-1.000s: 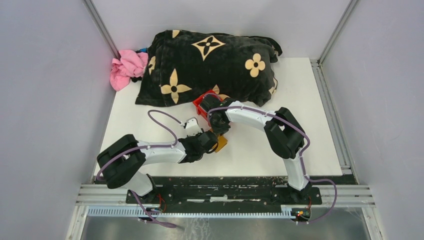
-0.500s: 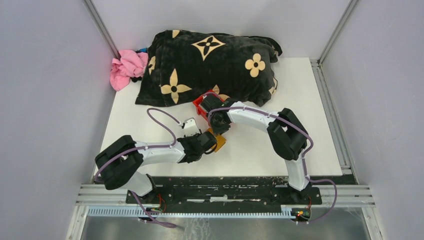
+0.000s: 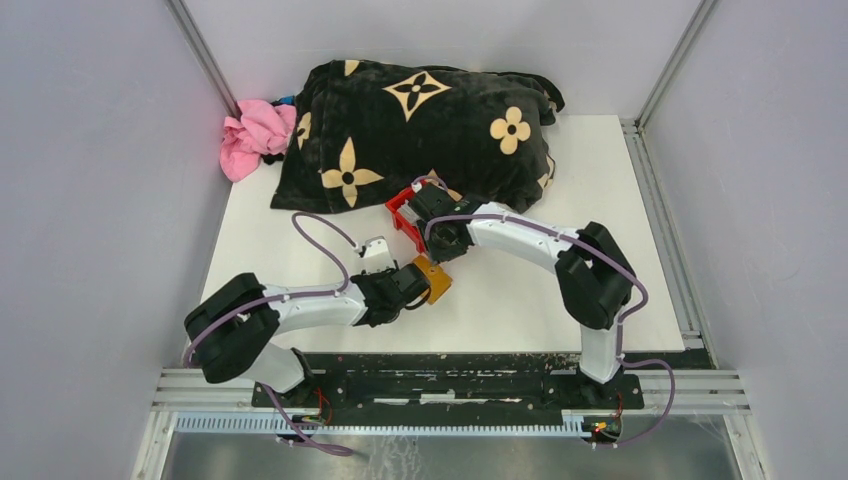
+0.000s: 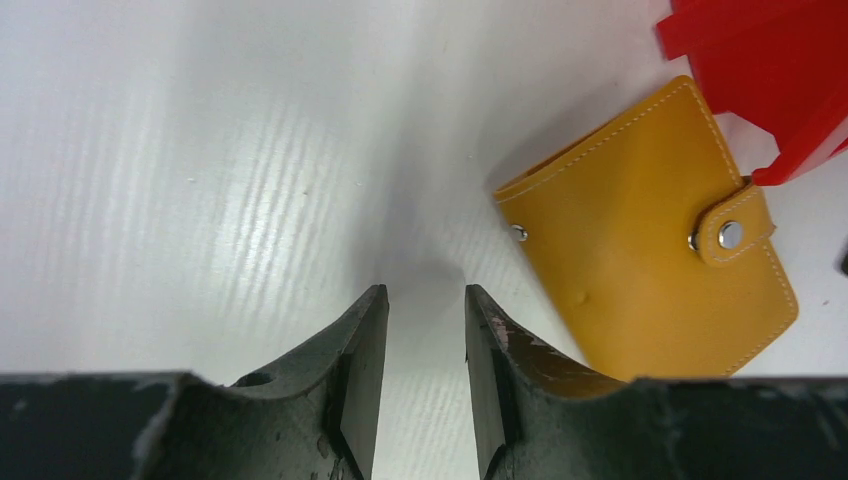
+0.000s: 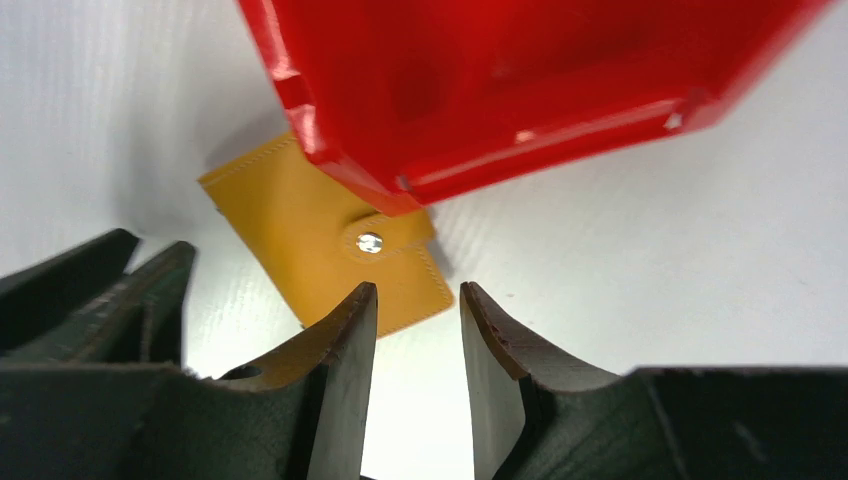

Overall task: Put the credit cards into the card holder
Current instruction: Close the card holder at the center of the board.

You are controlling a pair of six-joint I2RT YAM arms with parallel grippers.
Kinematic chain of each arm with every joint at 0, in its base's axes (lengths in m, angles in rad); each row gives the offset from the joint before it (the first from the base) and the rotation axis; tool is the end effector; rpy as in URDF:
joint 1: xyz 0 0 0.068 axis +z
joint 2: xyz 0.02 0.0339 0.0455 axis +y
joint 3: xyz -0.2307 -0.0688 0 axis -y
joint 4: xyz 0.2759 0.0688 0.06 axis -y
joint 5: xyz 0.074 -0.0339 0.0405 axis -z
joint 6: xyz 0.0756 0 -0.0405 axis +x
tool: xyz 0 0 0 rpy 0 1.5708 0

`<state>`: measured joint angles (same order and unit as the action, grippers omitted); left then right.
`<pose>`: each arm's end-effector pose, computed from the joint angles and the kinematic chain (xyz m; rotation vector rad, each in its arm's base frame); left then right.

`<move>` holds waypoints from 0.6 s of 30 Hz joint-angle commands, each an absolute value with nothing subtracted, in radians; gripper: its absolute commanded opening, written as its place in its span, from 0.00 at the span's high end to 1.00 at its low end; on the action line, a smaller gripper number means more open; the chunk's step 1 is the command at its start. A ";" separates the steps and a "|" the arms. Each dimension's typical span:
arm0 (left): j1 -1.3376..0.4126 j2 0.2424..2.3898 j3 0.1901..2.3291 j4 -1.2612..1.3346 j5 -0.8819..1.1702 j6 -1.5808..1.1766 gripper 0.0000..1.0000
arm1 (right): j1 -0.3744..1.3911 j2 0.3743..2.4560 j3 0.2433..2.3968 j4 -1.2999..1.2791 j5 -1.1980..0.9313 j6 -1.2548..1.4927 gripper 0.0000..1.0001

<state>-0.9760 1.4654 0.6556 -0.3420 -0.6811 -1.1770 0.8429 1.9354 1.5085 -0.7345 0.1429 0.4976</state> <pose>0.1983 -0.2081 0.0633 -0.4126 2.3240 -0.0449 0.2991 0.3195 0.1329 -0.4285 2.6931 0.1987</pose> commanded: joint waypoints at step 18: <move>-0.694 1.174 0.726 -0.118 -0.845 -0.491 0.41 | 0.611 1.553 1.218 -0.587 0.676 0.382 0.42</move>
<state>-0.7677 1.2362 0.7681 -0.2741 -0.8383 -0.7094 0.6151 1.6207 1.2457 -0.6529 0.5171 0.4309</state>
